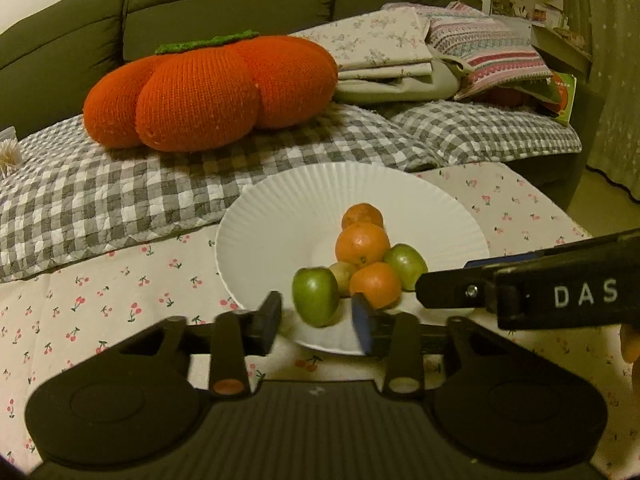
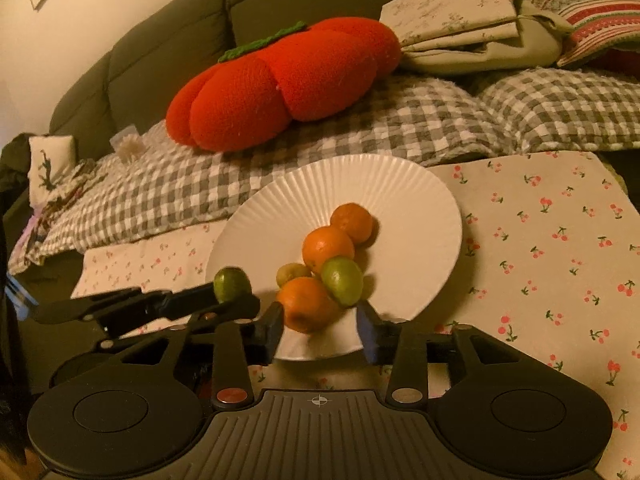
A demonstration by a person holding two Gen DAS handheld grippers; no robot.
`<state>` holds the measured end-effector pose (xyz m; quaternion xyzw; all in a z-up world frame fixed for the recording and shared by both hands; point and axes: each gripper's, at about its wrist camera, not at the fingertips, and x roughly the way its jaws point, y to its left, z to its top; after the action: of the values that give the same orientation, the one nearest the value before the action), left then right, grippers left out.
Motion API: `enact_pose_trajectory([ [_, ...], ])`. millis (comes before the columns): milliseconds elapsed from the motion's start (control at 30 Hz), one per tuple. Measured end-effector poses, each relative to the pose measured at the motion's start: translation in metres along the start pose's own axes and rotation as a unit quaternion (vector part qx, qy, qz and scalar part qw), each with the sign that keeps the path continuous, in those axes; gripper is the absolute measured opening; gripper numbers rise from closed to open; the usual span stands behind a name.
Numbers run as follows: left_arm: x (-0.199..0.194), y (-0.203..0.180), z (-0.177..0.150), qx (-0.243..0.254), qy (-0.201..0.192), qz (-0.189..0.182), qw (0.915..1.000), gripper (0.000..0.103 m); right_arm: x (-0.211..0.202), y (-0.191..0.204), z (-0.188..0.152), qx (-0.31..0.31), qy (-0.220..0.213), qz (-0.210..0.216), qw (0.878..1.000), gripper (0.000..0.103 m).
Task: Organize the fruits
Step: 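Lower the green fruit and the orange onto the plate with both tools, then move the left tool to a pale yellow fruit and grasp it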
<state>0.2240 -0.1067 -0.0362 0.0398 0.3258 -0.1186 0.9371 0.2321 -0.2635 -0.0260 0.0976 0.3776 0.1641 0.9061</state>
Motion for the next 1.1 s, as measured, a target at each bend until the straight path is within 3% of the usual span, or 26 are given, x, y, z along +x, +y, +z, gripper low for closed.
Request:
enact_pose_trajectory([
  [67,-0.003,0.0,0.001,0.001,-0.002,0.006,1.0,0.052,-0.002,-0.001,0.001,0.003,-0.002,-0.002,1.0,0.042],
  [367,-0.02,0.007,0.0,-0.018,0.001,0.006,0.9998,0.052,-0.017,-0.016,0.011,0.053,-0.012,-0.003,0.999,0.042],
  [567,-0.035,0.01,-0.004,-0.031,0.006,0.011,0.9995,0.052,-0.023,-0.024,0.014,0.078,-0.01,-0.014,0.997,0.047],
  [767,-0.054,0.016,-0.015,-0.048,0.018,0.02,0.9985,0.052,-0.025,-0.017,0.008,0.072,0.004,-0.016,0.997,0.047],
  [833,-0.062,0.022,-0.019,-0.06,0.022,0.024,0.9977,0.052,-0.029,-0.013,0.006,0.07,0.007,-0.008,0.997,0.052],
  [1100,-0.086,0.032,-0.041,-0.097,0.043,0.029,0.9939,0.052,-0.038,0.007,-0.005,0.044,0.019,0.002,0.999,0.056],
])
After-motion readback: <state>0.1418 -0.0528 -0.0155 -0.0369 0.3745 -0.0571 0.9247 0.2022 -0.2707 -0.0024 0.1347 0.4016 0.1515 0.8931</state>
